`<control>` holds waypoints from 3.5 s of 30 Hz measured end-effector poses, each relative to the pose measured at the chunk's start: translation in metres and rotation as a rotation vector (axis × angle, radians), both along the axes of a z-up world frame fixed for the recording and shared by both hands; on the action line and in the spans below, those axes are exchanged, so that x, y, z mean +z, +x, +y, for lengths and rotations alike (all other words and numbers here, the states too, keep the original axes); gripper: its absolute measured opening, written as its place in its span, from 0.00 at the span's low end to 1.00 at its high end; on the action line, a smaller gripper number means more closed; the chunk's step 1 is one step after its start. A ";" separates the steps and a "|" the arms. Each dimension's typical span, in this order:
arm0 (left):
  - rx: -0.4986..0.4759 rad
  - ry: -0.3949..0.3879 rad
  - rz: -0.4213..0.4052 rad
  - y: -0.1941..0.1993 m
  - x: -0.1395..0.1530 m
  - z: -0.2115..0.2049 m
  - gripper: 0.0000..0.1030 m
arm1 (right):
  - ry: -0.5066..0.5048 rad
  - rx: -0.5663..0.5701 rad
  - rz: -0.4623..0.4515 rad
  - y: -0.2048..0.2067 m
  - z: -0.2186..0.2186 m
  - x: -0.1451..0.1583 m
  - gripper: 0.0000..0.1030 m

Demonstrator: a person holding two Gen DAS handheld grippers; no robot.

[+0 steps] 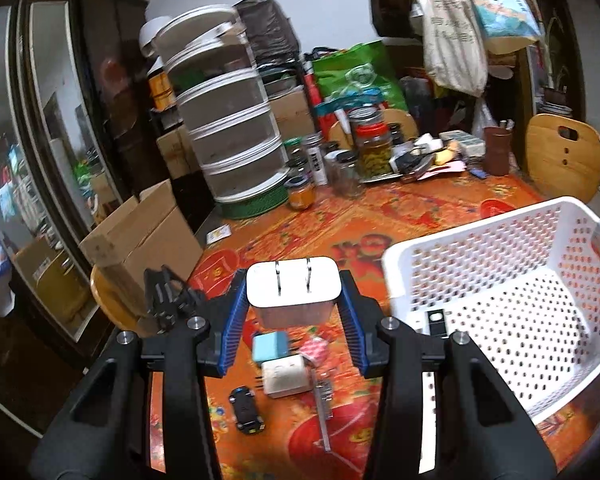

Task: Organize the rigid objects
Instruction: 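Carry the white plug charger into the basket and open the left tool, then move the left tool back to the teal cube charger, then grasp the teal cube charger with the left tool, then carry the teal cube charger into the basket and release it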

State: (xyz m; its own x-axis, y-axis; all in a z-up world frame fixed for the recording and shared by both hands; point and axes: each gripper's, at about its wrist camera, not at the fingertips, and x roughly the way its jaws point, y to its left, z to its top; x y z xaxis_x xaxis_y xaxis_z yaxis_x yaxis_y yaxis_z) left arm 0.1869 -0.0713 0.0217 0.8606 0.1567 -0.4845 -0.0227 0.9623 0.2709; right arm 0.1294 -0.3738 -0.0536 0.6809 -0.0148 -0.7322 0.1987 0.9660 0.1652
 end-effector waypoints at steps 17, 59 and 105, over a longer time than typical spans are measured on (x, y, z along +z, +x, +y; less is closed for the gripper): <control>-0.154 0.037 0.107 -0.004 -0.036 -0.102 0.40 | 0.011 0.005 -0.006 0.000 0.001 0.000 0.13; 0.128 -0.302 0.564 0.164 -0.163 0.136 0.95 | 0.010 -0.004 0.019 0.001 -0.005 -0.005 0.13; 0.056 -0.042 0.058 0.038 0.008 0.015 0.43 | 0.006 0.001 0.024 0.000 -0.005 -0.004 0.13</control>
